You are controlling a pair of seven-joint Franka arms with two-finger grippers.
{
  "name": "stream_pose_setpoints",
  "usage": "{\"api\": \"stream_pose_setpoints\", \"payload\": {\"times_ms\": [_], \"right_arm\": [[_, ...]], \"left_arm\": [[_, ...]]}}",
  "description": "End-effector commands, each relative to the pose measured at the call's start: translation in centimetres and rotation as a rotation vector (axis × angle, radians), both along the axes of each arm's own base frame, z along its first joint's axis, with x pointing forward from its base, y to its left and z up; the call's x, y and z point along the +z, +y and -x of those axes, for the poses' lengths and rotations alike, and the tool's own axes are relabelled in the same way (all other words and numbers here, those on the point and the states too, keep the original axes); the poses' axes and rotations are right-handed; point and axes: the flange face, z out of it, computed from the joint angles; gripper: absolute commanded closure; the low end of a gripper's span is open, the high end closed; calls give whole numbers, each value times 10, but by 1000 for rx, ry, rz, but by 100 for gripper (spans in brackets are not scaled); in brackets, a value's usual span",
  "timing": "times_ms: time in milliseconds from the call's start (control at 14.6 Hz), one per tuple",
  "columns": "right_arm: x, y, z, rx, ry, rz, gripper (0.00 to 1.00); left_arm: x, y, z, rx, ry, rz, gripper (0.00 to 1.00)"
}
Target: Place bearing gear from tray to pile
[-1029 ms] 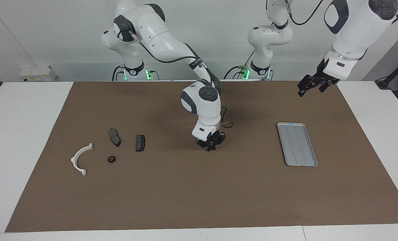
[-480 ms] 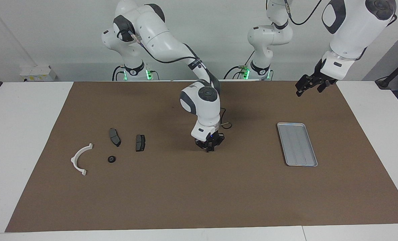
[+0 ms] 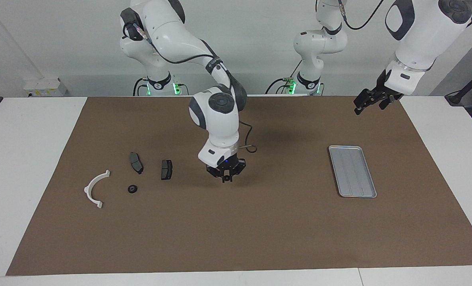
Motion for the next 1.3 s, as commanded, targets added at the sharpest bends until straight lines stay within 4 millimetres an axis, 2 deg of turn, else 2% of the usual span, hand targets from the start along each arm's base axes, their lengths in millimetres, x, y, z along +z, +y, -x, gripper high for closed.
{"api": "stream_pose_setpoints", "payload": {"times_ms": [0, 137, 275, 343, 480, 549, 618, 961, 1235], "right_arm": [[41, -61, -11, 12, 17, -51, 100], [57, -130, -24, 2, 47, -119, 100], [57, -191, -32, 60, 62, -118, 100], [54, -212, -34, 69, 65, -114, 100], [41, -241, -34, 67, 78, -109, 100], [35, -253, -34, 69, 82, -107, 100], [27, -256, -33, 81, 82, -103, 100], [-31, -261, -21, 87, 71, -78, 100], [-65, -273, -15, 99, 67, -71, 100]], "left_arm": [[4, -5, 9, -15, 4, 13, 0], [5, -7, 10, -18, 2, 13, 0], [4, -6, 10, -15, 2, 13, 0], [5, -6, 10, -15, -1, 13, 0], [5, -5, 10, -14, 1, 13, 0], [5, -6, 10, -15, -1, 13, 0], [5, -6, 10, -15, 1, 13, 0], [5, -5, 11, -15, 1, 13, 0], [6, -6, 11, -15, -2, 13, 0]]}}
